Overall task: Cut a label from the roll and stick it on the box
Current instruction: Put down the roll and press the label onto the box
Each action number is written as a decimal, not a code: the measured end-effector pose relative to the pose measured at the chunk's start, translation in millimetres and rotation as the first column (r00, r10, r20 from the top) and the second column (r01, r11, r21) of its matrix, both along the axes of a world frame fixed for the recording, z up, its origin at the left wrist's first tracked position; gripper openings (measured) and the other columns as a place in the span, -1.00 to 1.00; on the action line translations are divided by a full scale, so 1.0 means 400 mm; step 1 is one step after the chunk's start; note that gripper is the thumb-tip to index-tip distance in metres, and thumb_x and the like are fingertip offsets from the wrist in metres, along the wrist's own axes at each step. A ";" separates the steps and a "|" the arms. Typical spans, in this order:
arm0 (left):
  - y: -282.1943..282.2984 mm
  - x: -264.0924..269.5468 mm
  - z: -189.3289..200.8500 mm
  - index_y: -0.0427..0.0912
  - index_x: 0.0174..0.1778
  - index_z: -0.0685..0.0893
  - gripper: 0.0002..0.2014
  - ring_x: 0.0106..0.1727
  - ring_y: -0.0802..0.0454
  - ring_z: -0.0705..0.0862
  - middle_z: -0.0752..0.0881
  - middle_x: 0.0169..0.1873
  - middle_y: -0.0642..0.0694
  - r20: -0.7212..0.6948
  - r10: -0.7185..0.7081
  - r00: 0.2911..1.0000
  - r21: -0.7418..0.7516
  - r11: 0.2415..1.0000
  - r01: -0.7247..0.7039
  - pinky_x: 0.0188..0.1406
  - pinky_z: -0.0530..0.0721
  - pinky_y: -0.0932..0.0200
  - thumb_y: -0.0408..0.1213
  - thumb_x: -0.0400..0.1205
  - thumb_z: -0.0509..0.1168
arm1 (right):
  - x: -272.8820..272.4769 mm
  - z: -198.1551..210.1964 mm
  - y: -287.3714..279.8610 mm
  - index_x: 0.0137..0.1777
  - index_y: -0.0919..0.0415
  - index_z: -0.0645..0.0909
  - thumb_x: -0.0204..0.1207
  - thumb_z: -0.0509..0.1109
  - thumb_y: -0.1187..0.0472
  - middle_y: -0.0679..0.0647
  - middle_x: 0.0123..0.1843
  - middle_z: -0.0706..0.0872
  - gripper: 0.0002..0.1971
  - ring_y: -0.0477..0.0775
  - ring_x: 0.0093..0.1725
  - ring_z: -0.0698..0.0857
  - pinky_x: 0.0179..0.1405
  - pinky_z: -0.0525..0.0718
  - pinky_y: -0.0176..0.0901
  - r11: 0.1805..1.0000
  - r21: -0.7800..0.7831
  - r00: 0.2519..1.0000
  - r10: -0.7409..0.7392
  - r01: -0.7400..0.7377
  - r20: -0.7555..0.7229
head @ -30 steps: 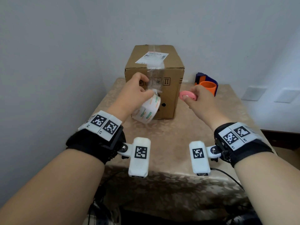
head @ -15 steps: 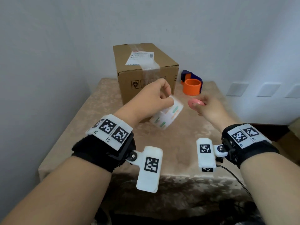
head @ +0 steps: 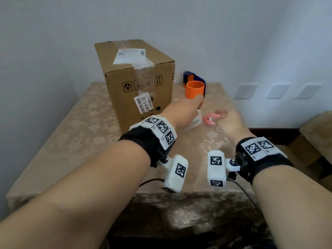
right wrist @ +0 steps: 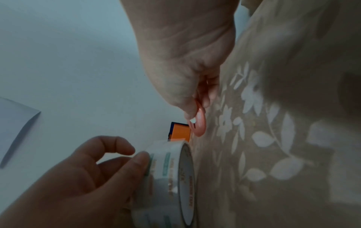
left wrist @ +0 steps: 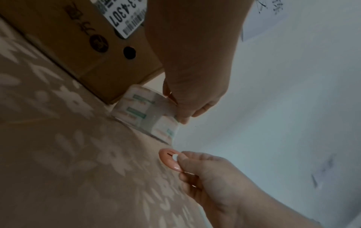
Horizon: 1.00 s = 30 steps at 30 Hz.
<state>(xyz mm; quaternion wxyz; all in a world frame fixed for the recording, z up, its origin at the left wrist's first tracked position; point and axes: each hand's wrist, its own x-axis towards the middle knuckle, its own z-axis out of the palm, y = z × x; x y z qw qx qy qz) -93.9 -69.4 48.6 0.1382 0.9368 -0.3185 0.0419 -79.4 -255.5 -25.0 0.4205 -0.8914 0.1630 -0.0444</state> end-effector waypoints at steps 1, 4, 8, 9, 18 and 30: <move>0.000 0.010 -0.002 -0.22 0.11 0.41 -0.88 -0.21 -0.12 0.53 0.62 -0.17 -0.12 0.038 -0.001 0.999 0.052 0.999 -0.001 -0.11 0.47 0.01 -0.39 0.67 0.12 | 0.002 -0.001 0.000 -0.04 -0.20 0.61 0.30 0.35 -0.04 0.02 0.12 0.75 -0.79 0.14 0.01 0.77 0.14 0.74 0.16 1.000 0.010 1.000 -0.006 0.006 -0.005; 0.021 0.036 -0.020 -0.21 0.09 0.40 -0.85 -0.22 -0.08 0.49 0.56 -0.21 -0.06 0.099 0.032 0.995 0.126 0.991 -0.045 -0.12 0.34 0.03 -0.45 0.63 0.13 | -0.037 0.046 0.043 -0.02 -0.14 0.66 0.36 0.39 0.00 0.06 0.07 0.78 -0.81 0.15 0.00 0.78 0.16 0.72 0.07 1.000 0.020 0.999 0.004 -0.003 -0.033; 0.047 0.049 -0.037 -0.20 0.07 0.45 -0.88 -0.22 -0.06 0.48 0.53 -0.22 -0.04 0.118 0.056 0.991 0.144 0.987 -0.073 -0.18 0.35 0.08 -0.41 0.65 0.18 | -0.052 0.076 0.069 0.30 0.25 0.62 0.59 0.33 0.23 0.22 0.19 0.74 -0.70 0.22 0.16 0.71 -0.02 0.51 -0.22 1.000 0.004 0.998 0.021 -0.021 -0.051; 0.048 0.049 -0.039 -0.20 0.07 0.46 -0.89 -0.21 -0.05 0.47 0.53 -0.21 -0.04 0.114 0.045 0.992 0.158 0.985 -0.063 -0.16 0.39 0.07 -0.41 0.66 0.19 | -0.052 0.078 0.070 0.33 0.26 0.61 0.61 0.32 0.23 0.22 0.23 0.72 -0.68 0.21 0.21 0.69 0.00 0.48 -0.24 0.999 -0.031 0.999 0.012 -0.013 -0.046; 0.076 0.047 0.003 -0.14 0.17 0.52 -0.79 0.04 -0.16 0.69 0.76 0.02 -0.10 0.154 0.111 0.982 0.139 0.981 -0.133 0.12 0.56 -0.02 -0.21 0.65 0.27 | -0.054 0.159 0.122 0.37 0.18 0.53 0.63 0.23 0.22 0.13 0.19 0.65 -0.68 0.07 0.04 0.64 -0.13 0.54 -0.25 0.996 -0.078 0.991 0.049 -0.039 0.124; 0.329 -0.023 0.044 -0.01 0.33 0.50 -0.51 0.51 -0.22 0.25 0.39 0.48 -0.19 0.505 0.528 0.683 -0.264 0.848 -0.460 0.46 0.17 -0.22 -0.07 0.48 0.40 | -0.021 0.214 0.351 0.52 0.14 0.33 0.55 0.37 0.16 0.09 0.50 0.47 -0.45 0.05 0.47 0.46 0.49 0.47 0.07 0.920 0.017 0.882 0.369 -0.391 0.294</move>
